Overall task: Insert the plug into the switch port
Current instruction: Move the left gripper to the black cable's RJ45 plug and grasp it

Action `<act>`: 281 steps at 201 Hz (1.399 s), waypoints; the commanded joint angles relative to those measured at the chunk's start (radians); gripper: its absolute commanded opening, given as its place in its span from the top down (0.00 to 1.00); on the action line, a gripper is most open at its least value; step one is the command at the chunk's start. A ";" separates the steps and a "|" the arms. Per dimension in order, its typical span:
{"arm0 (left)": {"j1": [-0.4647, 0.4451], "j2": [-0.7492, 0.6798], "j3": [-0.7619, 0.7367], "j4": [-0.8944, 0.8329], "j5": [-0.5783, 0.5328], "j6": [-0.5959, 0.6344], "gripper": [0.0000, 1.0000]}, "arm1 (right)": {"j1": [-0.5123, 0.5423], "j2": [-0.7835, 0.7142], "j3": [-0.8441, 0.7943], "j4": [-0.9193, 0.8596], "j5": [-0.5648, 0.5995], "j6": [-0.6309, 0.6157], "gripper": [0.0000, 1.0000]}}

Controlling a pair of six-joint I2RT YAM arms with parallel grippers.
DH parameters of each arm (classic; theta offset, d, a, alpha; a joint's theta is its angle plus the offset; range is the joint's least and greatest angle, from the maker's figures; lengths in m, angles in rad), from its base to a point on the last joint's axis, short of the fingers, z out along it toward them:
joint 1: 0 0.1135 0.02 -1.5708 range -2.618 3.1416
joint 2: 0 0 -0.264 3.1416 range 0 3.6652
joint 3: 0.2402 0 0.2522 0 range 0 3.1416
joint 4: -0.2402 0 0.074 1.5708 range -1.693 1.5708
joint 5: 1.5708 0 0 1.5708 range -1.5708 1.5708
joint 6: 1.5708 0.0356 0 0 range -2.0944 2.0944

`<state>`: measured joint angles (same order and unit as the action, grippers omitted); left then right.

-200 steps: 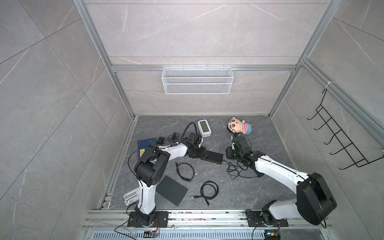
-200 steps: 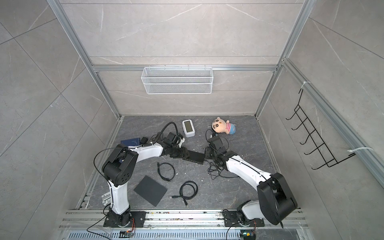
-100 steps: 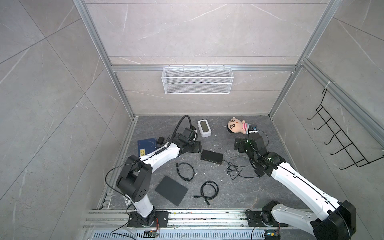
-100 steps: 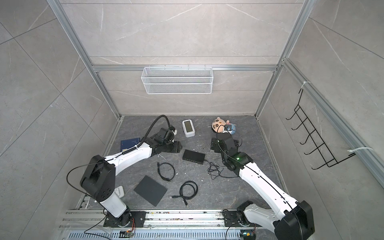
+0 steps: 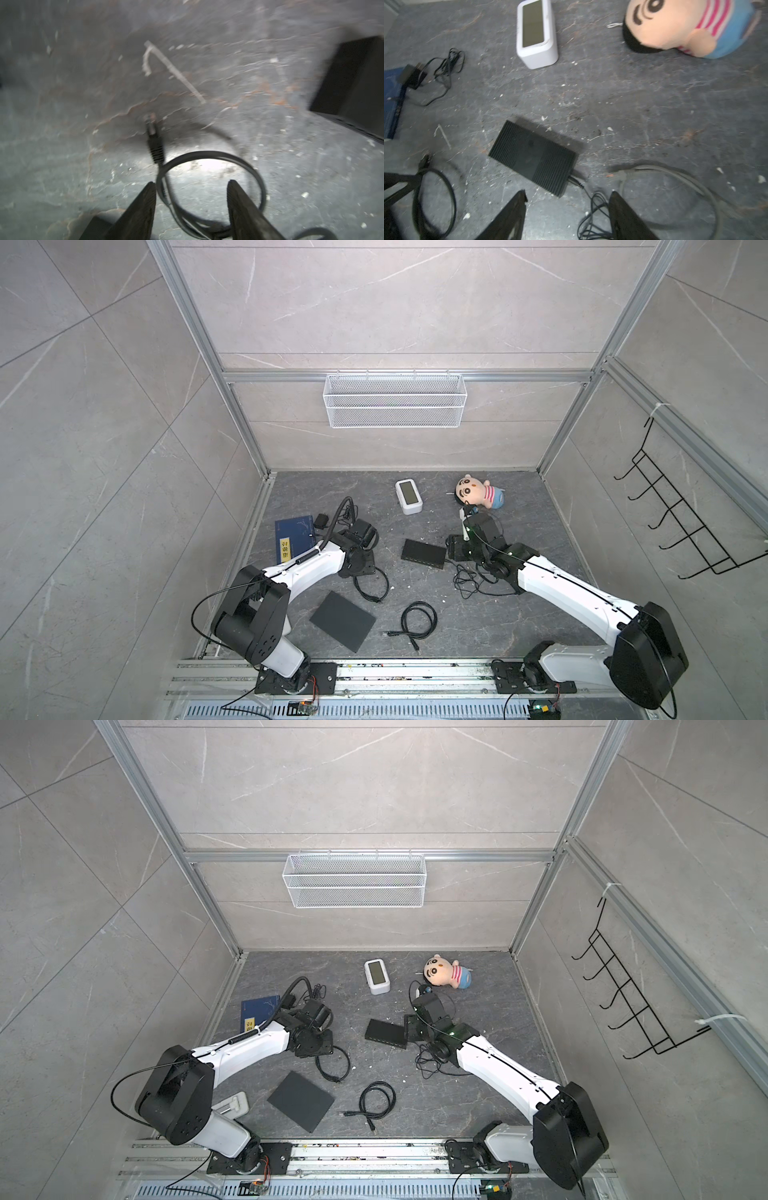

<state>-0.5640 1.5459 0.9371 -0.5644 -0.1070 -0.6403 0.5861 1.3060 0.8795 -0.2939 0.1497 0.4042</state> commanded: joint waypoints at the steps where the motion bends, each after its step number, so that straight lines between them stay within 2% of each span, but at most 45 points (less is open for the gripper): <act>1: -0.005 -0.041 -0.019 0.016 -0.002 -0.018 0.52 | 0.032 0.029 -0.013 0.020 -0.067 0.020 0.41; 31: -0.116 -0.064 0.004 -0.024 -0.020 0.194 0.58 | 0.051 0.058 -0.025 0.023 -0.083 0.029 0.42; 69: -0.276 -0.019 0.133 -0.263 -0.092 0.492 0.56 | 0.053 0.054 -0.043 0.012 -0.087 0.033 0.36; 81: -0.292 0.000 0.158 -0.325 -0.106 0.532 0.56 | 0.053 0.047 -0.043 -0.005 -0.074 0.031 0.34; 94: -0.296 -0.004 0.172 -0.349 -0.057 0.595 0.56 | 0.053 0.037 -0.038 -0.035 -0.058 0.027 0.34; 114: -0.307 -0.005 0.205 -0.405 -0.049 0.684 0.52 | 0.053 0.007 -0.038 -0.070 -0.031 0.022 0.32; 139: -0.309 -0.005 0.190 -0.485 -0.053 0.859 0.48 | 0.050 -0.044 -0.040 -0.120 0.021 0.022 0.29; 169: -0.315 -0.062 0.074 -0.407 -0.078 1.014 0.46 | 0.021 -0.097 -0.048 -0.161 0.051 0.041 0.27; 197: -0.312 -0.096 0.000 -0.244 -0.078 1.133 0.45 | -0.031 -0.132 -0.068 -0.147 -0.009 0.065 0.26; 281: -0.283 0.034 -0.080 -0.026 -0.068 1.190 0.48 | -0.062 -0.149 -0.076 -0.156 -0.060 0.074 0.26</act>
<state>-0.8616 1.5589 0.8593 -0.6628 -0.1814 0.4999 0.5285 1.1748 0.8124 -0.4282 0.1143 0.4614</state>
